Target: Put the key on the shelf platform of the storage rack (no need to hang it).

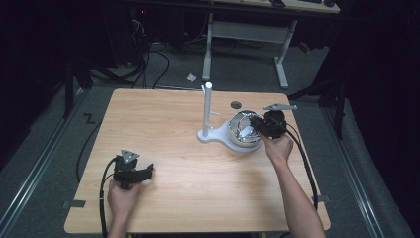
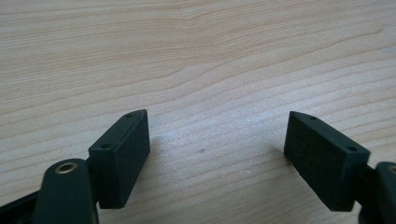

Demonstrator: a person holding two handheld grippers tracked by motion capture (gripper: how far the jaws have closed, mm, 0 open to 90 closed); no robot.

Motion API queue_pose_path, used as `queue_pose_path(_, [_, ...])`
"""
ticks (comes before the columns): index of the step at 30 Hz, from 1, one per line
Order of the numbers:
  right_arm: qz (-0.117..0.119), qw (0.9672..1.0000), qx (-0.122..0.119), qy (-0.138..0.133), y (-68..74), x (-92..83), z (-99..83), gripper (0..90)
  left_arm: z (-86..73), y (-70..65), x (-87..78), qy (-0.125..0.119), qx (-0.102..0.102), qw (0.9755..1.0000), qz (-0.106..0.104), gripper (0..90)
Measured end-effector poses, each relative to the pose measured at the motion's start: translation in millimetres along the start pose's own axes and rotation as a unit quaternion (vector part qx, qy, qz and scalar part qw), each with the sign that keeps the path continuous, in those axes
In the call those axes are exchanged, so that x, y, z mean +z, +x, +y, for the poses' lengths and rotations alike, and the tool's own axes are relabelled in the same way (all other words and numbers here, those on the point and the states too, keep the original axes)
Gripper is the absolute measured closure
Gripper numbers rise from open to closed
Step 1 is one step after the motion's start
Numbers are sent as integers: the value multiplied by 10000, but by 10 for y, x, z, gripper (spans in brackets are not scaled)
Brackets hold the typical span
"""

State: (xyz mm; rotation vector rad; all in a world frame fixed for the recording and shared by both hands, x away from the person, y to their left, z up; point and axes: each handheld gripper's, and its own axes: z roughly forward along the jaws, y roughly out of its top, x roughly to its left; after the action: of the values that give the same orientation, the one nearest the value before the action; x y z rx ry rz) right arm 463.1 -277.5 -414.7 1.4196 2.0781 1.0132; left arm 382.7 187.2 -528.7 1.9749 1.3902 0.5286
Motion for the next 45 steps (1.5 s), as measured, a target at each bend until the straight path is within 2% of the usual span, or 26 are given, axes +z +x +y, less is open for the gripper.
queue_pose_path(14, [15, 9999, -65, 130, 43, 79, -55, 801, -1, 5, -2, -10, -21, 10000, -15, 228])
queue_pose_path(21, [24, 9998, 30, 193, 10, 138, -128, 801, -2, 3, -1, -15, -20, 10000, -8, 228])
queue_pose_path(27, [36, 9999, 7, 150, -3, 152, -111, 800, -1, 2, -1, -5, -12, 10000, -7, 228])
queue_pose_path(30, [43, 9998, 97, 193, -26, 202, -119, 799, -1, 3, -1, -4, -12, 10000, -7, 228])
queue_pose_path(32, [61, 9997, 138, 212, -36, 216, -125, 805, -1, 3, -1, -10, -15, 10000, -4, 229])
queue_pose_path(34, [57, 9996, 161, 205, -45, 236, -133, 865, -1, 2, 0, -11, -13, 10000, -4, 228])
queue_pose_path(45, [-15, 9994, 149, 312, -71, 294, -151, 863, -1, 2, 0, -12, -14, 10000, -5, 228])
